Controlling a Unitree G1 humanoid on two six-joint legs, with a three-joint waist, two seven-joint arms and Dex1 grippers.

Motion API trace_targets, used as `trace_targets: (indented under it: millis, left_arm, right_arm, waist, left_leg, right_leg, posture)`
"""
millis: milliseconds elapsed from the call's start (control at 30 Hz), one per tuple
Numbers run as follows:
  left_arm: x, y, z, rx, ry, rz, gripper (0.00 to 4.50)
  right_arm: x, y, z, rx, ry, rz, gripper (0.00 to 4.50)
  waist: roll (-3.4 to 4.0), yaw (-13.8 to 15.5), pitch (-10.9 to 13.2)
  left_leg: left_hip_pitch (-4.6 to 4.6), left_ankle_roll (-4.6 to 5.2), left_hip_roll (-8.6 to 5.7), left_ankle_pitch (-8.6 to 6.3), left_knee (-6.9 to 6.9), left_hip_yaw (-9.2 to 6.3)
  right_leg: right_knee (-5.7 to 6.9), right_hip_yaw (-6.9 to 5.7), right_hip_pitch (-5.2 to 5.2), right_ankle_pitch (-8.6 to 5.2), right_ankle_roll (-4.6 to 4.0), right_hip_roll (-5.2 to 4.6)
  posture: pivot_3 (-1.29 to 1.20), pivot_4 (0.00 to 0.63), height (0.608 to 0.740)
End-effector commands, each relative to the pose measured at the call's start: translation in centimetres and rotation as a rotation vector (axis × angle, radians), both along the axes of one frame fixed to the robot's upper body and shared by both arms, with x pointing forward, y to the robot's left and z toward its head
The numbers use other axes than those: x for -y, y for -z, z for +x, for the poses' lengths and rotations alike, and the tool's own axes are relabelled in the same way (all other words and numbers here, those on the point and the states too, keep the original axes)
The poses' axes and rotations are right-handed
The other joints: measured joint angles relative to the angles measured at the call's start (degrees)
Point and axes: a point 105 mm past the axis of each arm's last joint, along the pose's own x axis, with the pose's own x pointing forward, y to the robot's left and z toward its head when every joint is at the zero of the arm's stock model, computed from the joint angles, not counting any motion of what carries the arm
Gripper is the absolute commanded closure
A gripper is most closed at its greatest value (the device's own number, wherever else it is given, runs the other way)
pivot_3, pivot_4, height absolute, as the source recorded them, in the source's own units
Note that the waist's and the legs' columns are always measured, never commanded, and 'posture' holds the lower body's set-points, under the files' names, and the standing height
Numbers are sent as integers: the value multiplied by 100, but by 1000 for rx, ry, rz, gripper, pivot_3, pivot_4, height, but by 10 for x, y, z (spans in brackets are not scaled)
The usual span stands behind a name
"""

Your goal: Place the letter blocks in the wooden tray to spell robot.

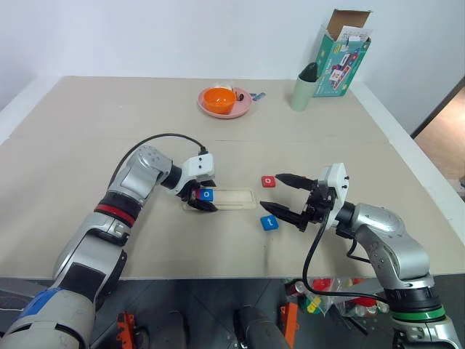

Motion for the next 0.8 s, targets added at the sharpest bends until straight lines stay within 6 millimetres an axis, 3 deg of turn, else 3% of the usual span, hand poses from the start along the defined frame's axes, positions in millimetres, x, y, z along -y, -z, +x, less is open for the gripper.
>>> trace_targets:
  millis: [33,367,433,500,633,800]
  left_arm:
    - [-4,-6,1,54,29,33,1289]
    - [-12,3,2,39,-2,34,1289]
    - [-12,4,2,44,0,36,234]
    - [-10,0,2,52,2,19,52]
    - [-13,-12,3,87,12,2,52]
    - [-24,-52,-4,175,23,-86,52]
  right_arm:
    - [-1,-14,-3,57,-17,9,0]
    - [5,-4,-1,40,-14,0,0]
    - [6,-2,-1,37,-12,-1,0]
    - [6,-1,-1,36,-11,-1,0]
    - [8,0,0,36,-1,8,0]
    - [13,-5,5,32,59,46,0]
  waist:
    - [0,0,0]
    - [0,0,0]
    - [0,0,0]
    - [0,0,0]
    - [0,1,0]
    - [2,-4,1]
  left_leg:
    - [0,0,0,0,0,0]
    - [1,0,0,0,0,-1]
    - [1,0,0,0,0,-1]
    - [1,0,0,0,0,-1]
    - [0,0,0,0,0,-1]
    - [0,0,1,0,-3,-3]
  right_leg:
    - [0,0,0,0,0,0]
    - [0,-1,1,0,0,0]
    - [0,-1,1,0,-1,0]
    - [1,-1,0,0,0,1]
    - [0,-1,0,0,0,1]
    - [3,-2,-2,-1,-3,2]
  posture:
    - [0,150,740]
    - [0,150,740]
    - [0,150,740]
    - [0,150,740]
    - [0,150,740]
    - [0,150,740]
